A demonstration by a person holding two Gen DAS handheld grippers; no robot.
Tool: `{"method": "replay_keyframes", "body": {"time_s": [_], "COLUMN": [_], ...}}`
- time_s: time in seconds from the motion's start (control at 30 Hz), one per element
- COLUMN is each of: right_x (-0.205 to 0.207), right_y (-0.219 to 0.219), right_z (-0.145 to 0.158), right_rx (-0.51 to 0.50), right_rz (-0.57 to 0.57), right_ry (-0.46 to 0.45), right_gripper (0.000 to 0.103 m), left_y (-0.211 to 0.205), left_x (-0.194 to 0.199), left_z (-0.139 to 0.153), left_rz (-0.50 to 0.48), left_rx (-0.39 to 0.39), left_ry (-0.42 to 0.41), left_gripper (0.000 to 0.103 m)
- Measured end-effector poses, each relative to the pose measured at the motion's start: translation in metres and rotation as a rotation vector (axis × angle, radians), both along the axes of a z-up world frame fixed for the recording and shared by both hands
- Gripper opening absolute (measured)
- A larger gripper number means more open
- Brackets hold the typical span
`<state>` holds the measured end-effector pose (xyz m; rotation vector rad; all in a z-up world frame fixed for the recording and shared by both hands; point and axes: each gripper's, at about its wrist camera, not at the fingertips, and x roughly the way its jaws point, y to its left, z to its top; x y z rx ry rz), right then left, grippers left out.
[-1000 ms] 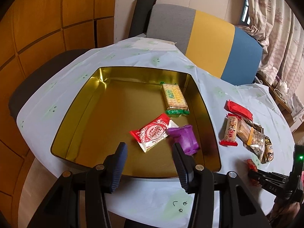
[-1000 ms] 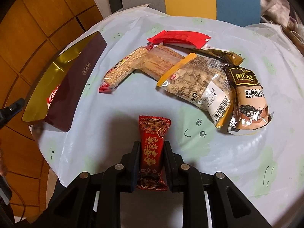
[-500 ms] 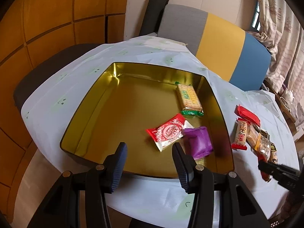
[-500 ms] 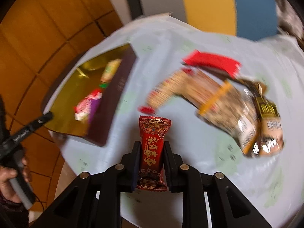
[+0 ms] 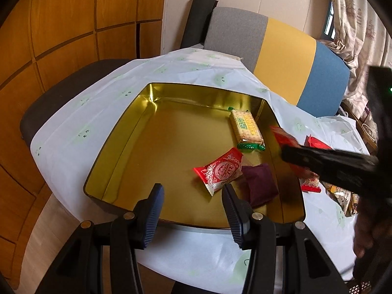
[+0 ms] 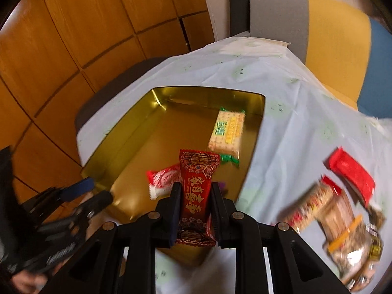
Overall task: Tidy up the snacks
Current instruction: 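Carry the red patterned packet into the gold tray and open the right tool, then reach the left tool to the chipmunk-printed rice stick and close on it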
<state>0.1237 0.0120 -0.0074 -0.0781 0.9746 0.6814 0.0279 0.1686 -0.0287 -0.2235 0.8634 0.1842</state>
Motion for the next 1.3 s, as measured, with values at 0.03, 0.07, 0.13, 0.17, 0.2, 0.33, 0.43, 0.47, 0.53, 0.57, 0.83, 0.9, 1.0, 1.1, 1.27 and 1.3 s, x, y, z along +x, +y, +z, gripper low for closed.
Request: {"method": "replay_keyframes", "body": {"time_s": [0.03, 0.07, 0.13, 0.17, 0.2, 0.33, 0.43, 0.47, 0.53, 0.57, 0.83, 0.9, 1.0, 1.1, 1.27, 1.3], "right_x": [0.006, 0.011, 0.014, 0.016, 0.018, 0.015, 0.009, 0.005, -0.001, -0.006, -0.034, -0.039, -0.047, -0.053, -0.057, -0.058], "right_y": [0.005, 0.009, 0.012, 0.012, 0.012, 0.005, -0.002, -0.005, -0.009, -0.013, -0.054, -0.067, -0.087, -0.112, -0.161, -0.169], "right_z": [-0.004, -0.008, -0.01, -0.012, -0.014, -0.016, -0.012, -0.009, -0.004, -0.002, 0.008, 0.008, 0.003, -0.01, -0.04, -0.045], "right_rx": [-0.013, -0.025, -0.046, -0.049, -0.047, -0.035, -0.004, 0.005, 0.022, 0.028, 0.083, 0.089, 0.072, 0.039, -0.05, -0.068], "right_rz": [-0.001, 0.004, -0.003, -0.007, -0.011, -0.028, -0.039, -0.041, -0.041, -0.042, -0.096, -0.12, -0.144, -0.187, -0.245, -0.247], "right_ry": [0.001, -0.005, -0.017, -0.018, -0.015, -0.007, -0.009, -0.019, -0.033, -0.046, -0.087, -0.091, -0.097, -0.073, 0.008, 0.025], "right_gripper": [0.023, 0.023, 0.026, 0.027, 0.027, 0.028, 0.028, 0.028, 0.028, 0.028, 0.038, 0.039, 0.04, 0.047, 0.048, 0.048], "left_y": [0.0, 0.0, 0.0, -0.001, 0.0, -0.001, -0.002, -0.003, -0.004, -0.005, -0.016, -0.02, -0.026, -0.033, -0.047, -0.051], "left_x": [-0.001, -0.001, -0.001, 0.0, 0.001, 0.001, 0.001, 0.001, 0.002, 0.001, 0.003, 0.003, 0.003, 0.004, 0.007, 0.008], "left_z": [0.0, 0.0, 0.0, 0.0, -0.001, -0.002, -0.003, -0.003, -0.003, -0.003, -0.002, -0.001, 0.0, 0.001, 0.006, 0.007], "left_rz": [-0.002, -0.002, -0.006, -0.008, -0.007, -0.009, -0.007, -0.007, -0.008, -0.01, -0.032, -0.044, -0.066, -0.096, -0.159, -0.175], "left_rx": [-0.002, 0.001, 0.004, 0.003, 0.001, -0.002, -0.006, -0.004, -0.003, -0.003, 0.01, 0.016, 0.02, 0.013, 0.004, 0.0], "left_ry": [-0.003, -0.003, -0.003, -0.002, 0.001, 0.003, 0.005, 0.005, 0.007, 0.007, 0.017, 0.017, 0.015, 0.016, 0.01, 0.014], "left_gripper": [0.05, 0.05, 0.05, 0.05, 0.05, 0.05, 0.05, 0.05, 0.05, 0.05, 0.05, 0.05, 0.05, 0.05, 0.05, 0.05]}}
